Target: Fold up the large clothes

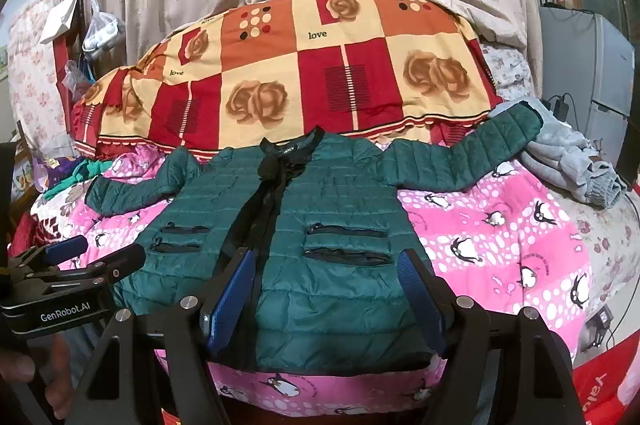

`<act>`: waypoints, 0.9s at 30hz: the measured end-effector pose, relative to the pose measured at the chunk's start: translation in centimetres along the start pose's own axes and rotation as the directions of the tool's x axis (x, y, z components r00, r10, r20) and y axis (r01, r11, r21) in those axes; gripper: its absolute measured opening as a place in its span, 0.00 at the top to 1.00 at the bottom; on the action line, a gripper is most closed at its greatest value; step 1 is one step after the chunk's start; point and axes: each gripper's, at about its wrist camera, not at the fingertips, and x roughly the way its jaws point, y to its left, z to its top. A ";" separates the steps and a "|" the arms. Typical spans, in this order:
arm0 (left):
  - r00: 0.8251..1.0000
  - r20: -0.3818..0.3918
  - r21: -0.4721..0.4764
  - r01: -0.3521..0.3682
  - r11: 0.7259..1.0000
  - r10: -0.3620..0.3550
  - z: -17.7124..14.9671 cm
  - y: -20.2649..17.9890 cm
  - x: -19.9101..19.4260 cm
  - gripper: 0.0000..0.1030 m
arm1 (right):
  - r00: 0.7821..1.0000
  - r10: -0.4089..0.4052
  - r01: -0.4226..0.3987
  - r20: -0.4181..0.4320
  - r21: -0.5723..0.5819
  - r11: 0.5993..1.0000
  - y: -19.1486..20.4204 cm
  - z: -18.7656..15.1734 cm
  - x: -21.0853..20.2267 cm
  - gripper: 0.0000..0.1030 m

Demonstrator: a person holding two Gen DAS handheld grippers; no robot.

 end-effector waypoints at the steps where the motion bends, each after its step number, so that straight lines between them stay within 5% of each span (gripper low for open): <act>1: 1.000 0.000 0.000 0.000 1.000 0.000 0.0 0.0 0.0 0.00 | 1.000 0.001 -0.001 0.000 0.001 1.000 -0.2 0.0 0.0 0.31; 27: 1.000 -0.022 -0.008 0.001 1.000 -0.001 -1.1 -0.2 0.8 0.00 | 0.999 -0.010 0.010 -0.036 0.021 1.000 -0.6 -0.3 1.0 0.31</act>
